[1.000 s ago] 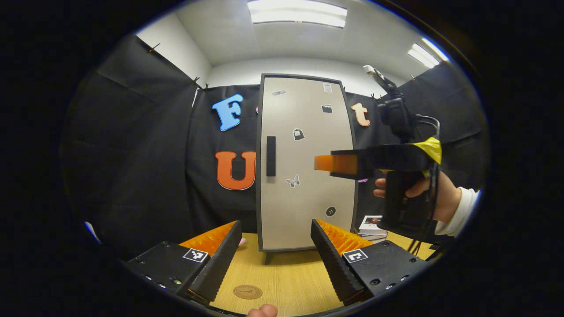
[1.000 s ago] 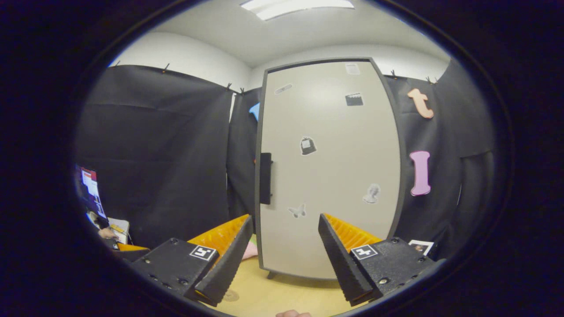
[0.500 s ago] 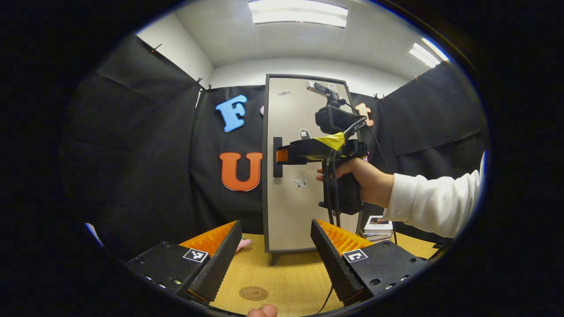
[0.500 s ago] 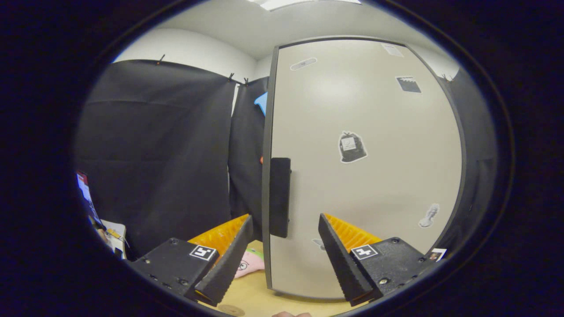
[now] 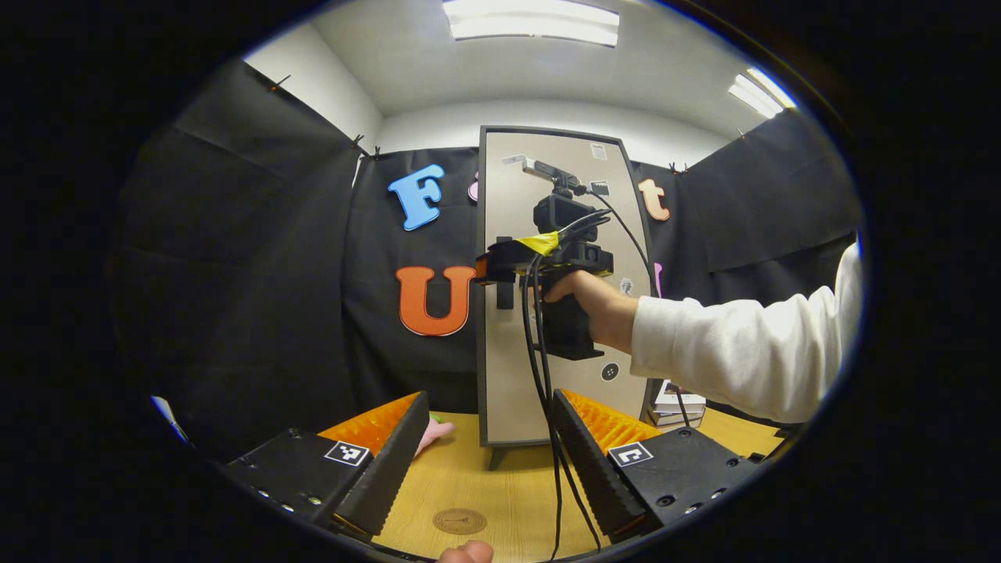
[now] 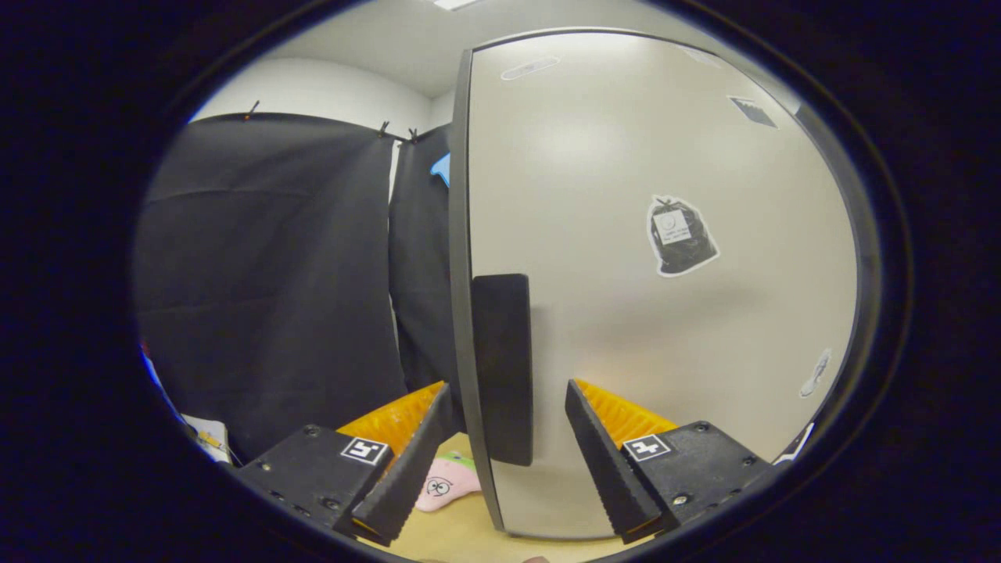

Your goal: Open the cabinet door with the right hand, grasp the bottle in the cabinet with the left hand and place it on the coaster, then close the cabinet door with the right hand.

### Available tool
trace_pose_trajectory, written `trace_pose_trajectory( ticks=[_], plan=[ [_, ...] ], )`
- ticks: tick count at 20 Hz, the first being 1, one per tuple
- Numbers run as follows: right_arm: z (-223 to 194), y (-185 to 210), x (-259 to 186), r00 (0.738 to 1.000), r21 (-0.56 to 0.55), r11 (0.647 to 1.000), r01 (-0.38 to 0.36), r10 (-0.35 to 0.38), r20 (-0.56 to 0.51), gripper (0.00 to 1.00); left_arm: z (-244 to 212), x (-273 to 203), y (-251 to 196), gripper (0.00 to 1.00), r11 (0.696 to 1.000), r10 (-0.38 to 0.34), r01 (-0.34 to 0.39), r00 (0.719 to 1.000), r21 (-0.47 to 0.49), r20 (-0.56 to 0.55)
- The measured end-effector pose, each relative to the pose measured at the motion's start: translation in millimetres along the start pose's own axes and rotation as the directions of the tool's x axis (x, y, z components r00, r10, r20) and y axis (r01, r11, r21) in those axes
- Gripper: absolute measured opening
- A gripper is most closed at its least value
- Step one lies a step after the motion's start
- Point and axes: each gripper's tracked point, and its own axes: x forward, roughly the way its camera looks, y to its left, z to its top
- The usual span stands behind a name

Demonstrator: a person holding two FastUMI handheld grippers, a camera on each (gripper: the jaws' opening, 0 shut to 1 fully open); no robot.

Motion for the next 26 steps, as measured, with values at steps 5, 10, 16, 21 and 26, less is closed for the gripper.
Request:
trace_pose_trajectory(
  ticks=[5,10,16,21,26],
  plan=[
    [-4.6,1.1,8.0,0.999,-0.059,0.997,0.044,-0.044,0.005,0.59,-2.3,-5.3,-7.0,0.95,1.000,0.007,-0.007,1.000,-0.011,-0.008],
    [-4.0,-6.7,8.8,0.998,-0.061,0.997,0.057,-0.057,0.004,0.28,-5.0,-8.0,4.8,0.95,1.000,0.012,-0.013,1.000,-0.021,-0.022],
    [-5.8,-6.6,4.8,0.999,-0.065,0.997,0.049,-0.050,-0.014,0.17,-5.1,-8.2,5.5,0.95,1.000,0.015,-0.016,1.000,-0.026,-0.017],
    [-6.2,-1.7,-9.2,1.000,-0.058,0.998,0.001,-0.002,-0.020,0.17,-2.8,8.8,16.6,0.95,0.999,0.017,-0.017,1.000,-0.027,-0.004],
    [-5.7,2.8,-32.0,0.999,-0.059,0.997,-0.046,0.046,-0.007,0.17,-1.5,41.6,29.7,0.95,0.999,0.015,-0.014,1.000,-0.030,0.004]
  ],
)
